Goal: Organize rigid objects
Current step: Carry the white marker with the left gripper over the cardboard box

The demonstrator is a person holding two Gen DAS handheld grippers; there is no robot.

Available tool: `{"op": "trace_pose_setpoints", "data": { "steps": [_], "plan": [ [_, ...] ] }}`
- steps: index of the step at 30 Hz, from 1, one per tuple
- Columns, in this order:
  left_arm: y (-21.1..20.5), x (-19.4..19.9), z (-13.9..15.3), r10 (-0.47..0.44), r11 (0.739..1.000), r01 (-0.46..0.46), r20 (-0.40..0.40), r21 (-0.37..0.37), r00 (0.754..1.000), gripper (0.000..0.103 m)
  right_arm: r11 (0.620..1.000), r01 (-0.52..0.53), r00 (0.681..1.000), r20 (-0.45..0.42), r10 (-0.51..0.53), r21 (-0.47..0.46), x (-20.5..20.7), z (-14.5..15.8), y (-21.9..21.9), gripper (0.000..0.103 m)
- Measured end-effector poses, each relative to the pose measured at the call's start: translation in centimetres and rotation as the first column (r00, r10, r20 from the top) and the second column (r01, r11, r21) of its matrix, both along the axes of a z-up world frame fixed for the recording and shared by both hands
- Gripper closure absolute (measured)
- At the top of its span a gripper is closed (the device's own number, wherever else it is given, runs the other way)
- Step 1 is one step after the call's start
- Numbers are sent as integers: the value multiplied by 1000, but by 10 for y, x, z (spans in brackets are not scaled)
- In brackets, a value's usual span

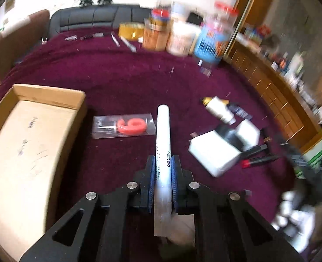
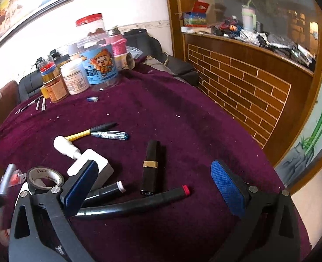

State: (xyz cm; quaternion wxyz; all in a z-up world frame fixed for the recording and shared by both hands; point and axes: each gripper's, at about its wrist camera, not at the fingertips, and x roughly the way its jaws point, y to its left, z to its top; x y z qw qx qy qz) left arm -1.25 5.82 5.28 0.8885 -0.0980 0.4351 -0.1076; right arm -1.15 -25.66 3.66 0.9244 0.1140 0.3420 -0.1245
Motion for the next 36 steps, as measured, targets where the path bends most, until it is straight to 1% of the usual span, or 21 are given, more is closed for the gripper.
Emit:
{"op": "trace_pose_setpoints", "data": {
  "steps": [3, 6, 8, 10, 11, 12, 13, 15, 17, 19, 21, 22, 23, 24, 25, 26, 27, 29, 33, 34, 36],
  "plan": [
    [19, -30, 20, 11, 998, -7, 53, -70, 999, 92, 999, 21, 1000, -11, -21, 41, 1, -3, -9, 0],
    [41, -65, 37, 23, 989, -7, 105, -151, 994, 92, 994, 56, 998, -25, -54, 89, 0, -8, -19, 0],
    [54, -83, 47, 33, 985, -8, 143, -174, 989, 92, 991, 70, 997, -42, -65, 113, 1, -11, -25, 0],
    [65, -100, 57, 43, 985, -11, 183, -175, 982, 92, 990, 75, 996, -64, -68, 120, 3, -13, -27, 0],
    [73, -108, 62, 44, 985, -9, 201, -173, 979, 92, 992, 85, 995, -68, -79, 97, 1, -10, -24, 0],
    [80, -113, 65, 44, 985, -7, 215, -173, 976, 92, 995, 86, 995, -64, -83, 55, -4, -3, -19, 0],
    [87, -121, 69, 46, 985, -6, 234, -172, 971, 92, 997, 73, 996, -53, -71, 36, -7, 2, -14, 0],
    [98, -131, 74, 58, 985, -14, 263, -170, 963, 92, 1000, 26, 1000, -14, -27, -8, -19, 23, 2, 0],
    [107, -134, 74, 67, 983, -16, 273, -183, 960, 92, 999, -21, 999, 34, 23, -49, -27, 48, 22, 0],
    [116, -135, 74, 73, 977, -13, 277, -212, 958, 92, 986, -66, 991, 102, 82, -154, -33, 77, 55, 0],
    [123, -137, 73, 81, 974, -15, 284, -228, 956, 92, 963, -93, 977, 165, 138, -253, -36, 95, 83, 0],
    [126, -138, 72, 85, 973, -17, 286, -231, 954, 92, 949, -125, 964, 192, 186, -290, -36, 101, 99, 0],
    [130, -138, 72, 92, 972, -22, 290, -235, 953, 92, 936, -193, 951, 178, 252, -293, -32, 104, 115, 0],
    [133, -137, 71, 99, 972, -30, 292, -235, 951, 92, 925, -259, 943, 133, 304, -277, -23, 103, 127, 0],
    [136, -136, 69, 104, 972, -35, 293, -232, 950, 92, 911, -335, 931, 67, 360, -242, -12, 98, 140, 0],
    [141, -136, 68, 108, 972, -39, 294, -232, 950, 92, 898, -390, 915, 20, 402, -204, -1, 91, 152, 0],
    [145, -135, 67, 115, 972, -47, 292, -229, 950, 92, 889, -416, 906, 1, 423, -192, 4, 85, 161, 0],
    [157, -135, 66, 127, 973, -63, 290, -221, 949, 92, 870, -449, 891, -26, 454, -203, 13, 72, 179, 0],
    [171, -132, 58, 139, 977, -84, 292, -194, 946, 92, 839, -530, 848, -52, 528, -121, 28, 59, 193, 0],
    [174, -128, 54, 143, 976, -88, 282, -199, 949, 92, 823, -557, 831, -75, 552, -114, 32, 53, 197, 0],
    [178, -121, 48, 147, 972, -90, 262, -217, 954, 92, 797, -591, 806, -113, 581, -122, 38, 44, 205, 0]
  ]
}}
